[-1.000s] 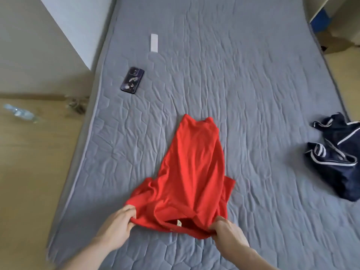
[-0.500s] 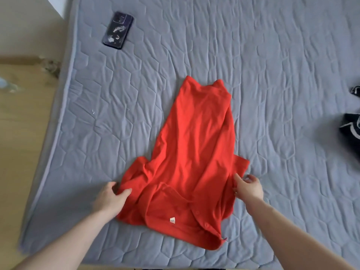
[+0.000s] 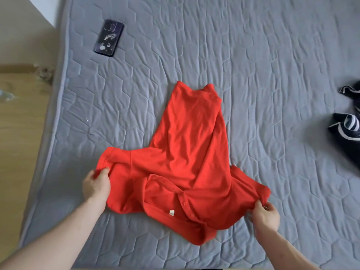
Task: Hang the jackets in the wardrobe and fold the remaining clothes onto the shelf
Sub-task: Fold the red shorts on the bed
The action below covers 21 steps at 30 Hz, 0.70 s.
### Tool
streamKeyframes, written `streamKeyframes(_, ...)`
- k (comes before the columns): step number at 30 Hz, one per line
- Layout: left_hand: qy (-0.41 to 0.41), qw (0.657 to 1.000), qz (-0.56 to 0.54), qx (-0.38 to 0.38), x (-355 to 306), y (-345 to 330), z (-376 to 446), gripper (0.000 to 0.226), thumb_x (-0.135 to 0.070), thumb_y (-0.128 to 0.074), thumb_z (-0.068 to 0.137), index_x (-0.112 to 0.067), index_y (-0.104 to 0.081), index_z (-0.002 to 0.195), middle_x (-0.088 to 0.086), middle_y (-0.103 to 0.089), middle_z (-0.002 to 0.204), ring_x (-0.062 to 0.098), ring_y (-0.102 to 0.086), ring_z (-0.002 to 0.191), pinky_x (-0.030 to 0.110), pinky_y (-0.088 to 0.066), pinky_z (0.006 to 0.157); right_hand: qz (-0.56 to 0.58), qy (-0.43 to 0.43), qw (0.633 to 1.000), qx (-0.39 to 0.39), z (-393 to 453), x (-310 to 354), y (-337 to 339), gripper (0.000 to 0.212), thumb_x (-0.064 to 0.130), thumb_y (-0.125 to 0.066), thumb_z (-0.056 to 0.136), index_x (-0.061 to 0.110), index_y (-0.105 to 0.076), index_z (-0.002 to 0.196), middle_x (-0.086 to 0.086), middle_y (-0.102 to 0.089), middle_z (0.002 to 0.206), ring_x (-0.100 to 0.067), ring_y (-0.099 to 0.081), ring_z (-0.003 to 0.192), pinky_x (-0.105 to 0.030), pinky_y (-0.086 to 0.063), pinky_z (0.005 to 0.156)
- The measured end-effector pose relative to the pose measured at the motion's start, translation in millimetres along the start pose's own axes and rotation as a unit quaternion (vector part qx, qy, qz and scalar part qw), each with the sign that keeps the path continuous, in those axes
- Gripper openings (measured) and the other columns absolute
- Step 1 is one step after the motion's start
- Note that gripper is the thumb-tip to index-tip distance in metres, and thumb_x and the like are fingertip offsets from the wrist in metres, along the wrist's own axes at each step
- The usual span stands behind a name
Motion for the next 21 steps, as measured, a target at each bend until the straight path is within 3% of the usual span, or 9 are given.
streamKeyframes(3,-0.011,0.996,0.082,0.04,8,0,6,0.031,-0.029,-0.06,0.1,0.001,-0.068,0.102,0.027,-0.069,0.112,0.042,-0.063,0.107,0.047,-0.046,0.094,-0.031,-0.041,0.997,0.064,5,-9,-3,0.026,0.014,-0.062,0.093,0.0,-0.064,0.115,-0.02,-0.073,0.088,-0.029,-0.069,0.068,-0.037,-0.058,0.061)
streamKeyframes(5,-0.03,0.992,0.105,0.057,9,0,5,0.032,-0.03,-0.057,0.102,0.0,-0.064,0.095,0.027,-0.068,0.104,0.042,-0.063,0.1,0.047,-0.047,0.09,-0.043,-0.037,0.996,0.073,2,-9,-3,0.035,0.017,-0.067,0.089,0.001,-0.06,0.12,-0.016,-0.074,0.092,-0.024,-0.07,0.065,-0.03,-0.054,0.055)
streamKeyframes(7,-0.055,0.992,0.097,0.057,6,1,-2,0.032,-0.03,-0.055,0.102,-0.001,-0.059,0.089,0.023,-0.067,0.092,0.041,-0.064,0.091,0.047,-0.049,0.085,-0.048,-0.023,0.997,0.054,-5,-5,-1,0.049,0.021,-0.071,0.086,0.006,-0.05,0.128,-0.011,-0.071,0.104,-0.027,-0.072,0.073,-0.039,-0.059,0.069)
streamKeyframes(10,-0.147,0.984,0.095,0.046,-16,5,-22,0.032,-0.028,-0.057,0.102,-0.004,-0.053,0.08,0.012,-0.06,0.073,0.037,-0.06,0.078,0.043,-0.043,0.073,-0.043,0.019,0.999,0.025,-19,6,5,0.059,0.022,-0.076,0.085,0.012,-0.044,0.134,-0.011,-0.06,0.127,-0.033,-0.066,0.108,-0.049,-0.052,0.097)
streamKeyframes(13,-0.257,0.962,0.057,0.076,-54,8,-62,0.035,-0.026,-0.063,0.098,-0.012,-0.047,0.07,0.0,-0.056,0.06,0.022,-0.055,0.061,0.039,-0.041,0.061,-0.029,0.04,0.998,0.041,-30,16,8,0.05,0.023,-0.075,0.086,0.016,-0.046,0.126,-0.01,-0.058,0.126,-0.029,-0.061,0.112,-0.05,-0.049,0.1)
streamKeyframes(17,-0.348,0.92,0.04,0.177,-96,-1,-135,0.038,-0.027,-0.065,0.097,-0.018,-0.043,0.068,-0.002,-0.054,0.059,0.008,-0.05,0.052,0.018,-0.038,0.052,-0.015,0.043,0.998,0.05,-34,27,20,0.041,0.02,-0.069,0.089,0.015,-0.048,0.124,-0.008,-0.061,0.123,-0.03,-0.065,0.108,-0.052,-0.051,0.099)
streamKeyframes(21,-0.367,0.88,0.05,0.297,-115,-39,-210,0.027,-0.027,-0.066,0.097,-0.018,-0.05,0.076,-0.005,-0.06,0.063,0.004,-0.054,0.055,0.025,-0.044,0.059,-0.008,0.042,0.998,0.055,-28,35,38,0.045,0.025,-0.068,0.091,0.013,-0.049,0.13,-0.007,-0.06,0.124,-0.035,-0.066,0.108,-0.055,-0.051,0.099)
Point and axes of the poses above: each hand's wrist, its own z-axis towards the middle knuckle, its own y-axis out of the back of the hand, x = y × z, the point moved 4 cm from there along z, towards the middle knuckle
